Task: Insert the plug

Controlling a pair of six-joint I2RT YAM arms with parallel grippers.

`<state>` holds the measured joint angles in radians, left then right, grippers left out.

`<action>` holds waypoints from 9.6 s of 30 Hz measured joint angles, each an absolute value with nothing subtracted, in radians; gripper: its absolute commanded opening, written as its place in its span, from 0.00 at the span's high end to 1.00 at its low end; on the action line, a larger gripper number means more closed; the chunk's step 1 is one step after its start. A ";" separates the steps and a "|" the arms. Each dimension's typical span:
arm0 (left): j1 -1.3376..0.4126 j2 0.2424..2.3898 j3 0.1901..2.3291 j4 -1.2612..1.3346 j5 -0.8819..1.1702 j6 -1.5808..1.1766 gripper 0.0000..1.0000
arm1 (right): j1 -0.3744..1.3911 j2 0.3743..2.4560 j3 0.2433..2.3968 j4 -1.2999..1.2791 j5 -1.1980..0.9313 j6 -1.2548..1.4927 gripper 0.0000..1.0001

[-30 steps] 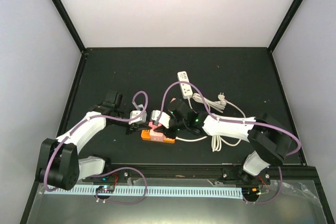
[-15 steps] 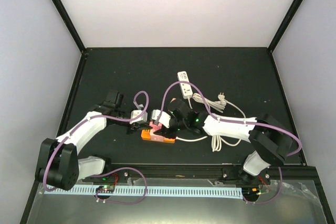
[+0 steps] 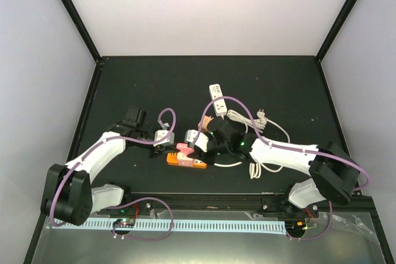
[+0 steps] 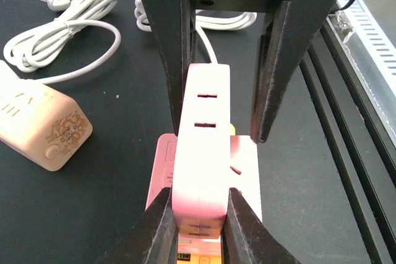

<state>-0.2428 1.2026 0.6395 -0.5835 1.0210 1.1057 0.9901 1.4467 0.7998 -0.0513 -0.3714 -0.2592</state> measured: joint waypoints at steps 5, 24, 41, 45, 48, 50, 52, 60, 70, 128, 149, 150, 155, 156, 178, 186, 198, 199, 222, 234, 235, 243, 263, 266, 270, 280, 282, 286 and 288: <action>-0.244 1.198 0.639 -0.590 1.016 1.105 0.98 | 0.980 1.459 0.805 -0.043 -0.364 -0.262 0.84; -0.243 1.197 0.624 -0.578 0.996 1.138 0.98 | 0.981 1.488 0.857 -0.113 -0.350 -0.310 0.92; -0.242 1.193 0.665 -0.650 0.879 1.137 0.01 | 0.991 1.368 0.852 -0.116 -0.268 -0.218 0.15; -0.229 1.170 0.711 -0.694 0.875 1.139 0.01 | 0.963 1.260 0.821 -0.105 -0.190 -0.097 0.00; -0.198 1.162 0.744 -0.736 0.875 1.156 0.01 | 0.862 1.231 0.823 -0.141 -0.084 0.070 0.00; -0.168 1.168 0.767 -0.765 0.874 1.169 0.01 | 0.782 1.235 0.823 -0.204 -0.017 0.183 0.00; -0.134 1.186 0.794 -0.779 0.873 1.175 0.01 | 0.723 1.249 0.822 -0.266 0.047 0.284 0.00; -0.040 1.351 0.879 -0.752 0.844 1.192 0.01 | 0.676 1.289 0.759 -0.453 0.161 0.573 0.06; -0.040 1.403 0.879 -0.719 0.785 1.242 0.02 | 0.667 1.348 0.679 -0.533 0.171 0.743 0.32; 0.086 1.354 0.883 -0.833 0.774 1.359 0.03 | 0.548 2.344 1.884 -0.743 0.087 0.271 0.32; 0.117 1.354 0.884 -0.876 0.799 1.398 0.04 | 0.837 2.346 1.930 -0.816 -0.067 -0.070 0.00; 0.118 1.354 0.884 -0.879 0.801 1.402 0.04 | 0.837 2.347 1.938 -0.817 -0.061 -0.065 0.00; 0.118 1.354 0.884 -0.890 0.809 1.414 0.04 | 0.834 2.270 1.900 -0.764 0.050 0.012 0.00; 0.118 1.354 0.884 -0.892 0.809 1.415 0.04 | 0.834 2.225 1.866 -0.746 0.073 0.037 0.01; 0.213 1.382 0.980 -0.943 0.818 1.421 0.05 | 1.194 1.794 1.211 -0.508 0.130 0.363 0.25; 0.217 1.382 0.994 -0.957 0.821 1.422 0.05 | 1.219 1.794 1.143 -0.530 0.206 0.407 0.27; 0.217 1.382 0.998 -0.970 0.839 1.430 0.05 | 1.273 1.752 1.238 -0.627 0.289 0.386 0.52; 0.217 1.382 0.999 -0.971 0.840 1.430 0.05 | 1.286 1.751 1.259 -0.632 0.289 0.389 0.52; 0.221 1.383 1.017 -1.002 0.858 1.467 0.05 | 1.300 1.690 1.046 -0.783 0.249 0.609 0.91; 0.221 1.383 1.031 -1.026 0.859 1.486 0.05 | 1.035 1.640 0.861 -0.727 0.370 0.599 0.89; 0.221 1.383 1.032 -1.026 0.860 1.487 0.05 | 1.016 1.638 0.856 -0.726 0.381 0.594 0.87; 0.221 1.385 1.032 -1.047 0.885 1.517 0.03 | 0.981 1.606 0.925 -0.701 0.311 0.509 0.18; 0.223 1.390 1.032 -1.064 0.899 1.551 0.03 | 1.065 1.822 1.203 -0.588 0.210 0.642 0.01; 0.223 1.390 1.032 -1.066 0.901 1.553 0.03 | 1.065 1.870 1.264 -0.610 0.250 0.651 0.06; 0.223 1.390 1.032 -1.068 0.905 1.559 0.03 | 1.065 1.920 1.327 -0.621 0.294 0.656 0.23; 0.212 1.390 1.018 -1.089 0.945 1.605 0.01 | 1.023 1.876 1.262 -0.573 0.252 0.655 0.74; 0.196 1.389 1.003 -1.088 0.952 1.613 0.01 | 0.996 1.835 1.219 -0.549 0.192 0.646 0.78; 0.129 1.365 0.948 -1.074 0.966 1.622 0.01 | 0.933 1.721 1.139 -0.504 0.003 0.606 0.78; 0.085 1.328 0.922 -1.058 0.969 1.623 0.01 | 0.904 1.677 1.130 -0.474 -0.114 0.577 0.77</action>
<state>0.0849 1.3281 0.9218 -1.0580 0.9688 1.6226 0.9035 1.6772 1.1297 -0.4740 -0.1139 0.5770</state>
